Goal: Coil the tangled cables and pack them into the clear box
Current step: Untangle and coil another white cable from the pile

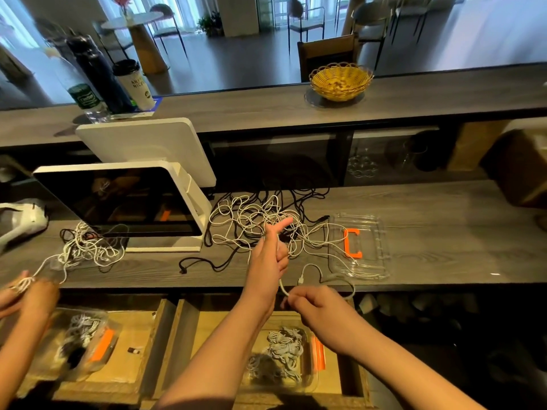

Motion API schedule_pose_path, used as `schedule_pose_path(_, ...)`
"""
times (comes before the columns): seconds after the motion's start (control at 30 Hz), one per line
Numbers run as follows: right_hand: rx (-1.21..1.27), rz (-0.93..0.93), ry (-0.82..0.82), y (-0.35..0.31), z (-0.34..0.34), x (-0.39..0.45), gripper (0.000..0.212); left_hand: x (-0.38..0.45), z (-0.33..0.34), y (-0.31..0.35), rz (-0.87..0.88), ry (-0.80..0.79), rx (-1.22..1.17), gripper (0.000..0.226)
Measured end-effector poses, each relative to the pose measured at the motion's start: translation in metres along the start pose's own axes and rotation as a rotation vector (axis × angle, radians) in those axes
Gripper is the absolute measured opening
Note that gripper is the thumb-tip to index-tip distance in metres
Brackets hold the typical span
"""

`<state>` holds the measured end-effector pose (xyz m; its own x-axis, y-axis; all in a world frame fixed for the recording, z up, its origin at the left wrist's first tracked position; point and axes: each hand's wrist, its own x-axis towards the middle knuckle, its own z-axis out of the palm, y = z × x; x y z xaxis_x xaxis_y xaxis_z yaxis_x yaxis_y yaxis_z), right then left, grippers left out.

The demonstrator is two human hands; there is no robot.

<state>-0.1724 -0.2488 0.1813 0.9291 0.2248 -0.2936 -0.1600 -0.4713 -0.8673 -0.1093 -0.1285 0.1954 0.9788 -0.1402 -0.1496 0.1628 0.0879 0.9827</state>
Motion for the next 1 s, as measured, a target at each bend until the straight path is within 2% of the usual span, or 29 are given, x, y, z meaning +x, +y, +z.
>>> schedule_pose_path(0.1,-0.059,-0.053,0.034,-0.008,0.005,0.000,0.021,0.003,-0.008,-0.006,-0.022,-0.018,0.171,0.055)
schedule_pose_path(0.2,-0.014,-0.114,0.090,-0.018,0.007,0.001,0.016,0.004,-0.019,-0.010,-0.069,-0.063,0.270,0.056)
schedule_pose_path(0.33,0.016,-0.169,0.105,-0.031,0.006,0.004,0.017,0.003,-0.035,-0.003,-0.154,-0.178,0.311,0.046)
schedule_pose_path(0.43,-0.085,-0.190,0.140,-0.035,0.006,0.008,0.013,-0.001,-0.043,0.003,-0.185,-0.249,0.428,0.036)
schedule_pose_path(0.6,-0.288,-0.237,0.275,-0.035,0.011,0.012,0.010,-0.009,-0.059,0.005,-0.409,-0.382,0.334,0.048)
schedule_pose_path(0.7,-0.301,-0.195,0.378,-0.036,0.013,0.010,0.014,-0.013,-0.064,0.010,-0.432,-0.512,0.380,0.060)
schedule_pose_path(0.83,-0.333,-0.172,0.431,-0.035,0.007,0.005,0.018,-0.016,-0.070,0.021,-0.370,-0.750,0.582,0.040)
schedule_pose_path(0.9,-0.365,-0.189,0.426,-0.036,0.006,0.002,0.019,-0.015,-0.075,0.025,-0.404,-0.816,0.610,0.036)
schedule_pose_path(1.0,-0.402,-0.287,0.435,-0.044,0.006,-0.003,0.013,-0.015,-0.079,0.032,-0.504,-0.903,0.573,0.054)
